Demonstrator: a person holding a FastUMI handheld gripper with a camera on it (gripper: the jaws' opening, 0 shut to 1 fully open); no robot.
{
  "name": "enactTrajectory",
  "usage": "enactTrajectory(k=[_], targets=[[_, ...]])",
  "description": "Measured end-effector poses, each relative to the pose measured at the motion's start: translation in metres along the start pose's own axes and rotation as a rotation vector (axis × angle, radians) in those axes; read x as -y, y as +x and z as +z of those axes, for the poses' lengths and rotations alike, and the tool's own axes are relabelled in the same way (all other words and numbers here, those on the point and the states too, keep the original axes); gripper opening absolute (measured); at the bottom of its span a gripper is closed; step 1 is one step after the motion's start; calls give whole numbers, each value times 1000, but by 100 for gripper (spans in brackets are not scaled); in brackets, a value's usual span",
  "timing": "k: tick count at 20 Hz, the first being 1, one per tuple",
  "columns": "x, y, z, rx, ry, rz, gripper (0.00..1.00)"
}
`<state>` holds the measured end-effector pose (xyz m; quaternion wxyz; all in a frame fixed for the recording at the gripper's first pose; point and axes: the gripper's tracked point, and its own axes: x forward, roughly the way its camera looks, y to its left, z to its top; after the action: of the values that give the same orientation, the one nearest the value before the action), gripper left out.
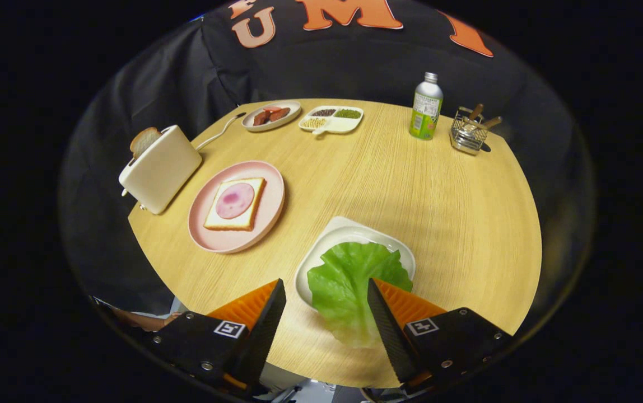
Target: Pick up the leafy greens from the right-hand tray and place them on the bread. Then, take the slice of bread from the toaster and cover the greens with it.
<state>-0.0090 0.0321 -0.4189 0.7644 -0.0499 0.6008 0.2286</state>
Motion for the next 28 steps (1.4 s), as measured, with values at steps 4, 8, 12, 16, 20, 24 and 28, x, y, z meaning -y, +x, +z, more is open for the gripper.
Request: enactTrajectory(k=[4,8,12,16,20,24,28], targets=[[6,23,-10,-70,11,-7,86],[21,42,-18,-113,-4,-62,85],[26,49,-17,-123,-24,-75,83],[25,51,-15,-111,-55,-101,78],[20,53,-12,-68,-49,-105,62],[24,54,-10,-64,-7,-136,22],[21,51,-4,-37,63,-126,6]])
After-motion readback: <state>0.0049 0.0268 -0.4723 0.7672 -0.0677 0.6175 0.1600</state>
